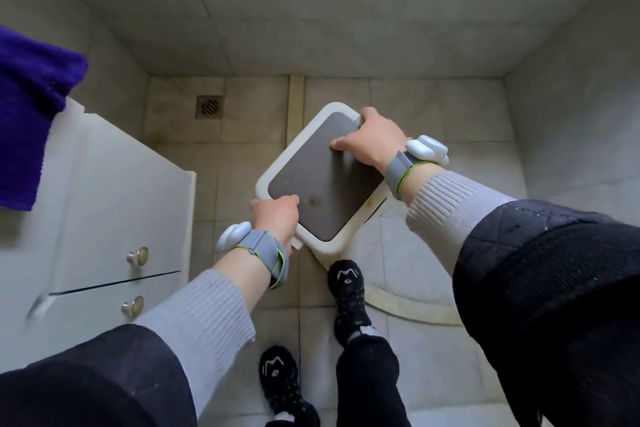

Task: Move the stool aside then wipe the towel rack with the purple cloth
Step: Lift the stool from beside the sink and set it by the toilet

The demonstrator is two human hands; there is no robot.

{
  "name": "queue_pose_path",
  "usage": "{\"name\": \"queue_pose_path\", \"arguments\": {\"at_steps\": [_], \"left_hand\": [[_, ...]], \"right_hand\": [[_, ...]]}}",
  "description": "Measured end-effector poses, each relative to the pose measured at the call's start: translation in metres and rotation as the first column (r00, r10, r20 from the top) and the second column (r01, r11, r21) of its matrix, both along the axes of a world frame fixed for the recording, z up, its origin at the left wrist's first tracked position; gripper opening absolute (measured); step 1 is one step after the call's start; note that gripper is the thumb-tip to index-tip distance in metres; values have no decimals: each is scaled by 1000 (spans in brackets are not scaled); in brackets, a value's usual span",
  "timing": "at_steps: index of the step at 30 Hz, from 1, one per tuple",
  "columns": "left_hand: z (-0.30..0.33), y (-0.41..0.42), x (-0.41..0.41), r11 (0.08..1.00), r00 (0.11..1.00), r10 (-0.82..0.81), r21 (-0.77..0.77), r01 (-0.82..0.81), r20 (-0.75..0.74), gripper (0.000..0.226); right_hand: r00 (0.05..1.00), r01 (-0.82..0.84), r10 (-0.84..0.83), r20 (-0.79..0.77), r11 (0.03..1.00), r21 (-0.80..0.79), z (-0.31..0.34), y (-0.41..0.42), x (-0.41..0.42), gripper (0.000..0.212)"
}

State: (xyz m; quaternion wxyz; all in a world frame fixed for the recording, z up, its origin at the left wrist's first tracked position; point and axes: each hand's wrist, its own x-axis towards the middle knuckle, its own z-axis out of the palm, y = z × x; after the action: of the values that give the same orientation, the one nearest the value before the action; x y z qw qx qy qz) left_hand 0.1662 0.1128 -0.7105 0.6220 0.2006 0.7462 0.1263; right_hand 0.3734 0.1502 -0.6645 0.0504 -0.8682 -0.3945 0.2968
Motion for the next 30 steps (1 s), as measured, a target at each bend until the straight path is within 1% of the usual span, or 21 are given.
{"name": "queue_pose_path", "arguments": {"at_steps": [3, 5, 8, 9, 11, 13, 15, 18, 20, 22, 23, 27, 30], "left_hand": [[10, -11, 4, 995, 995, -97, 13, 97, -27, 59], [7, -27, 13, 991, 991, -131, 12, 131, -5, 64], [-10, -57, 30, 977, 977, -211, 17, 212, -21, 76], [-5, -70, 37, 971, 971, -240, 12, 240, -17, 74], [21, -100, 52, 957, 957, -289, 28, 289, 4, 63], [32, -120, 62, 954, 954, -300, 21, 300, 20, 58], [32, -136, 69, 946, 946, -322, -7, 323, 29, 59], [29, -168, 89, 913, 914, -406, -33, 406, 10, 62], [30, -184, 95, 896, 896, -443, -27, 443, 1, 57], [23, -204, 106, 877, 877, -480, -16, 480, 3, 49], [20, -213, 111, 866, 866, -500, -21, 500, 3, 48], [0, -252, 131, 834, 834, -552, -3, 552, -15, 59], [-41, -281, 141, 798, 798, -602, 3, 602, -43, 65]], "right_hand": [[999, 36, -36, 5, 999, 13, 7, -24, 1, 75], [995, 98, -99, 22, 995, 18, 13, -55, 12, 71], [980, 195, -196, 35, 981, 12, 19, -109, 31, 68], [975, 217, -217, 37, 976, 10, 20, -127, 37, 67], [961, 274, -275, 43, 962, 13, 22, -164, 49, 63], [949, 311, -311, 39, 950, 15, 23, -188, 57, 61], [939, 342, -342, 31, 940, 14, 23, -209, 62, 62], [906, 424, -424, 18, 906, -7, 21, -255, 80, 65], [887, 461, -461, 21, 887, -11, 17, -277, 85, 70], [864, 504, -503, 11, 864, -11, 12, -306, 94, 73], [855, 519, -519, 16, 855, -12, 8, -321, 98, 75], [813, 582, -582, -11, 814, -4, -13, -373, 113, 73], [776, 630, -630, -24, 776, -7, -27, -409, 119, 80]]}}
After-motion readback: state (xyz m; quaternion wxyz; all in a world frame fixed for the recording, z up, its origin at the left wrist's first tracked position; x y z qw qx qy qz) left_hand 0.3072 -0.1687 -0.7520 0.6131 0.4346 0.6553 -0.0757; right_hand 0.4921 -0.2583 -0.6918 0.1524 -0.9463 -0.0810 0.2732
